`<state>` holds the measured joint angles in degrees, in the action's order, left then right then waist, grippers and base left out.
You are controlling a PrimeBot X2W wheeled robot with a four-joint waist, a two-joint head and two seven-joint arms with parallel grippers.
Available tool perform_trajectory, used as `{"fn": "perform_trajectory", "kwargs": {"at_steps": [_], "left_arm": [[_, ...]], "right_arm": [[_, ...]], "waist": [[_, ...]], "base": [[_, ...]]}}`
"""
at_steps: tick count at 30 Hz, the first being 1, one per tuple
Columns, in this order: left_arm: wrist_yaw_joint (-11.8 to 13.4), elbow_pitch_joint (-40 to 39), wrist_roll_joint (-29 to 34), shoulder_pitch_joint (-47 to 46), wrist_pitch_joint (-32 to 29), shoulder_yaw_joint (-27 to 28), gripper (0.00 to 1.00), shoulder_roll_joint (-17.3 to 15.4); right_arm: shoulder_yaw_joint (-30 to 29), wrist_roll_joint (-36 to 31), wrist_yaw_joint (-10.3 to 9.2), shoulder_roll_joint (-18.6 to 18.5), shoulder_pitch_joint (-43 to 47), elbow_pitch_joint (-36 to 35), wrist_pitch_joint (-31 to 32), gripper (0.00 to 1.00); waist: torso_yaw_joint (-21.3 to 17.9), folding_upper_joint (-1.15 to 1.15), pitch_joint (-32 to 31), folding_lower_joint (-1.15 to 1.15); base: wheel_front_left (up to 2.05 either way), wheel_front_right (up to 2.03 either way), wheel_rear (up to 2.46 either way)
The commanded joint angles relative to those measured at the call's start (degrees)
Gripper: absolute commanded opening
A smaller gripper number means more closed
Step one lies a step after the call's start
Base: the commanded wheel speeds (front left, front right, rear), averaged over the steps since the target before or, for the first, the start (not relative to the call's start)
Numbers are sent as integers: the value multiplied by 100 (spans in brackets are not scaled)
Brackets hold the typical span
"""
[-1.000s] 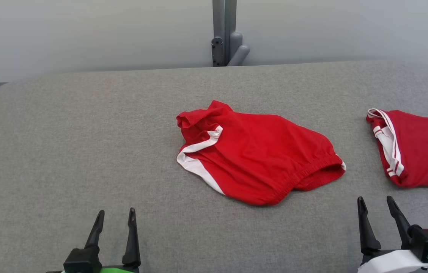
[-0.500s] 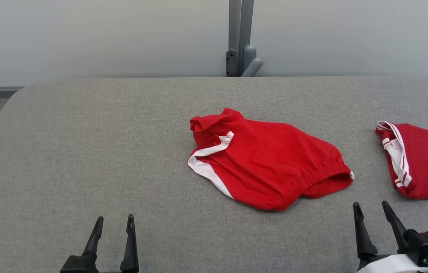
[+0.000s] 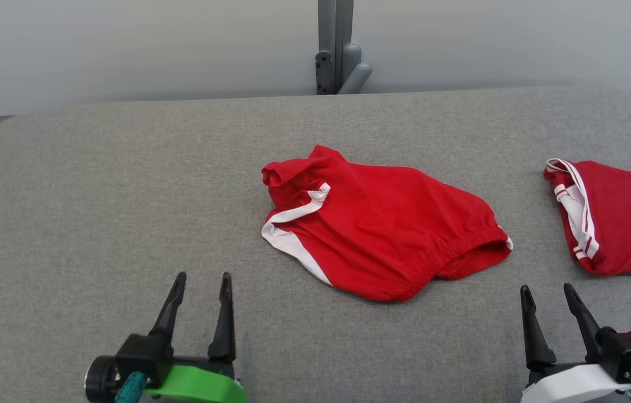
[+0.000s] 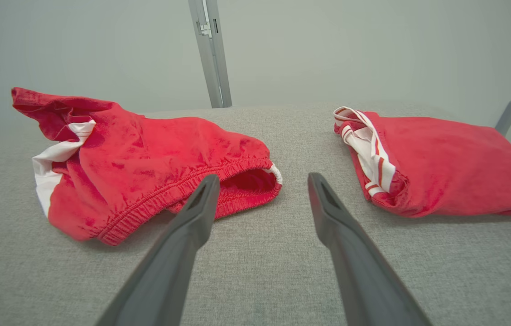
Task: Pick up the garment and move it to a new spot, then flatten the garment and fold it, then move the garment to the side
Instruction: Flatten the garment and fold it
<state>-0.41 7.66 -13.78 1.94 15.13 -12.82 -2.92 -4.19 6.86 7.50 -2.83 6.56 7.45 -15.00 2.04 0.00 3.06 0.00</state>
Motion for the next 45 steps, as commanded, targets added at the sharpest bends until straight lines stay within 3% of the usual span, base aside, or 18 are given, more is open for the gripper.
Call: {"fn": "perform_trajectory", "kwargs": {"at_steps": [1,12,18,30,45], "left_arm": [[11,-16,-18,-147,-1,-73,100,-3],[-24,764,-381,-1912,-81,-1946,100,-12],[114,1394,-778,-2818,-467,-2759,100,-12],[336,2626,-1141,-4026,-835,-3517,100,-13],[609,3318,-1579,-4590,-1421,-4615,100,-13]], "right_arm": [[-2,-14,-3,-13,-60,-16,-24,100],[79,63,-3,-15,-403,-78,-24,100],[178,129,-3,-14,-605,-119,-21,100],[276,297,-3,-13,-833,-97,-21,100],[357,463,-3,-15,-925,8,-21,100]], "waist": [[-105,0,133,0],[-680,0,637,0],[-1058,0,921,0],[-1608,0,1365,0],[-1814,0,1326,0]], "base": [[0,0,0],[0,0,0],[0,0,0],[0,0,0],[0,0,0]]}}
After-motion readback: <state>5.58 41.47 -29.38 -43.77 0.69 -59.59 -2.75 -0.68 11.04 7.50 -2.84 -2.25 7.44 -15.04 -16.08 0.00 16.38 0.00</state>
